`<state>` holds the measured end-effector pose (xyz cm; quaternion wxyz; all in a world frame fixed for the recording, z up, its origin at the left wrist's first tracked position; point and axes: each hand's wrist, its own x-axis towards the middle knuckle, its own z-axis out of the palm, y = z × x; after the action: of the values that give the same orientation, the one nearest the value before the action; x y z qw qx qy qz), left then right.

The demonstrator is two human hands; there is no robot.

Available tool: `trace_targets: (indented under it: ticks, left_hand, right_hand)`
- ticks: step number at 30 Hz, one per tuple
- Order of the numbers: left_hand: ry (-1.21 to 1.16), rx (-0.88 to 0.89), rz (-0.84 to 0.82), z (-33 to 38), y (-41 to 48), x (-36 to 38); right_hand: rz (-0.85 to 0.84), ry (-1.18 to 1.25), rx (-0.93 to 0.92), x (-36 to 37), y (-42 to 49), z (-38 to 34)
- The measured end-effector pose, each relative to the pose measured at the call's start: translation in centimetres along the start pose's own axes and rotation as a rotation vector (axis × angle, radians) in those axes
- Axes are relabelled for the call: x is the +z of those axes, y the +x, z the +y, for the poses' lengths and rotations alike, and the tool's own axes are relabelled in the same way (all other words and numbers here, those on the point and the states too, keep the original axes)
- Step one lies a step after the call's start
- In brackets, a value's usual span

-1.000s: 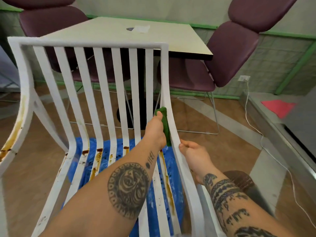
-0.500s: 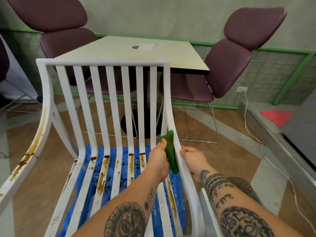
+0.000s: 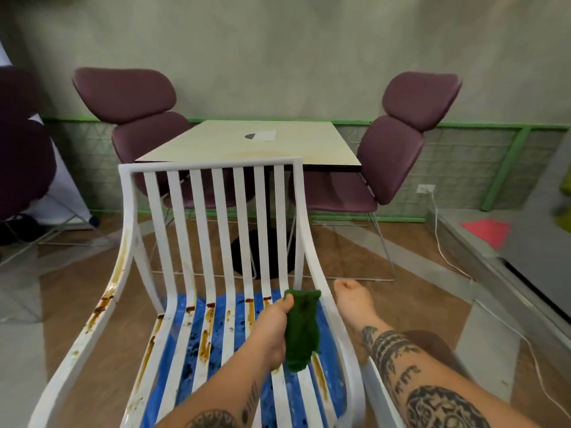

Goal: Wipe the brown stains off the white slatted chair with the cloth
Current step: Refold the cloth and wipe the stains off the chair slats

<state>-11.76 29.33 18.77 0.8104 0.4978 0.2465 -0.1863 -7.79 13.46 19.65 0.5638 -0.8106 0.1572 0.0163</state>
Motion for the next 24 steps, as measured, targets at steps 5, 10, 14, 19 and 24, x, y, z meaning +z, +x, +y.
trace_targets:
  ticks: [5, 10, 14, 19, 24]
  left_hand:
    - [-0.096, 0.085, -0.021, 0.5, -2.1, 3.1]
    - [-0.046, 0.1, -0.167, 1.1, -3.0, 5.3]
    - [0.094, 0.071, -0.229, 1.7, -1.4, 5.8]
    - [0.264, 0.206, 0.088, 2.9, 2.5, 6.7]
    - [0.287, 0.127, 0.212, 2.9, 7.5, 6.3]
  right_hand:
    - [-0.171, 0.15, -0.158, 0.5, -4.3, -0.3]
    - [-0.06, 0.071, -0.281, -0.7, -3.8, 0.5]
    - [0.013, 0.008, -0.303, -2.4, -1.5, 1.1]
    - [0.155, 0.025, -0.181, -2.8, 2.4, 1.6]
    - [-0.011, -0.147, -0.067, 0.7, 5.6, 3.3]
